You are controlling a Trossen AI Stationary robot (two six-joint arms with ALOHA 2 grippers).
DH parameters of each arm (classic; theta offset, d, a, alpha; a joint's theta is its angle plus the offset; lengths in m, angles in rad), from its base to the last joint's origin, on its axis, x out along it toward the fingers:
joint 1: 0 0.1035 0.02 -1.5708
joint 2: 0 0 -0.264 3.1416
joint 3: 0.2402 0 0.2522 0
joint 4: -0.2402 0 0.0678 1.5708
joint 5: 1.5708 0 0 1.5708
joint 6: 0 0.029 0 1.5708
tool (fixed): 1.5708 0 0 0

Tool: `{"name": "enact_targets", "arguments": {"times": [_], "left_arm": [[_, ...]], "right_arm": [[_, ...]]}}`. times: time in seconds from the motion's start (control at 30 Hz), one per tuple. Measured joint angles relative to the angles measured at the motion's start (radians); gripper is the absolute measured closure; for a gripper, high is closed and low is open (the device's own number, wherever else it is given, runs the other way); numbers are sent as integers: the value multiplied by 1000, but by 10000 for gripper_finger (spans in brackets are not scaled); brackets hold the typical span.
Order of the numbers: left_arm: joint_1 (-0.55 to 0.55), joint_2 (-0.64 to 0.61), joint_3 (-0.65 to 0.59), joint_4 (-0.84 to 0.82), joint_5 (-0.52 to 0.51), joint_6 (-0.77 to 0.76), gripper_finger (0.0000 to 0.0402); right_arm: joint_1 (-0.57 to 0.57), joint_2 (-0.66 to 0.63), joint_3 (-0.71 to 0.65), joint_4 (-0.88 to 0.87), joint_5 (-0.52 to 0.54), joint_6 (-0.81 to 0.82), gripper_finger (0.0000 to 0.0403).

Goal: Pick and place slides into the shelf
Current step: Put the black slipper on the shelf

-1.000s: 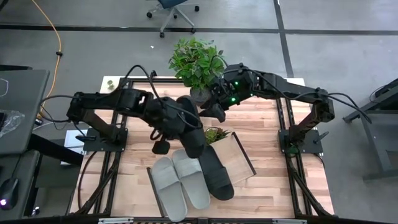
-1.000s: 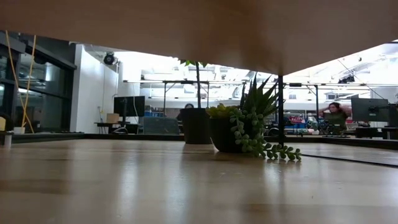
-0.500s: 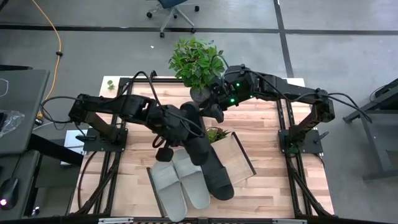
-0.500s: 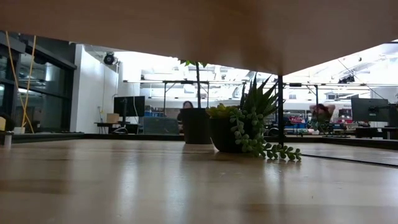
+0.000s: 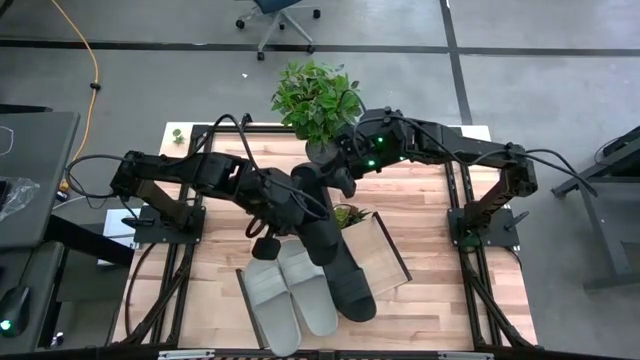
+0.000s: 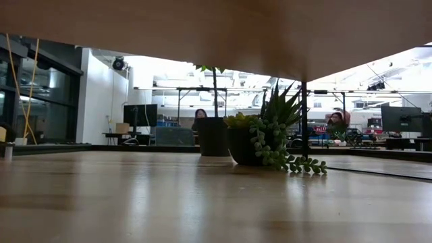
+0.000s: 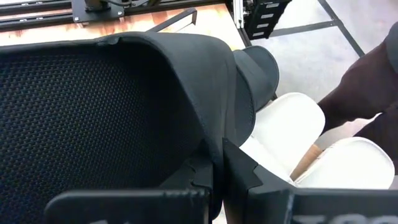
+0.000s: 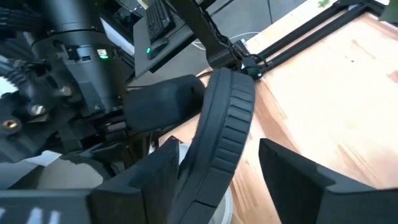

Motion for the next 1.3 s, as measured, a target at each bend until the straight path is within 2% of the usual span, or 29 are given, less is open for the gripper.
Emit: {"name": "enact_targets", "arguments": {"times": [0.37,0.73,1.07,1.3], "left_arm": [[-8,0,0,10,-20,-3,401],[-8,0,-1,44,-32,19,401],[-8,0,-1,41,-38,19,401],[-5,0,-1,34,-39,22,385]], "right_arm": [[0,0,0,-1,7,-1,271],[0,13,1,3,4,-3,287],[0,15,1,-28,8,-19,348],[0,14,1,-63,10,-24,356]]}}
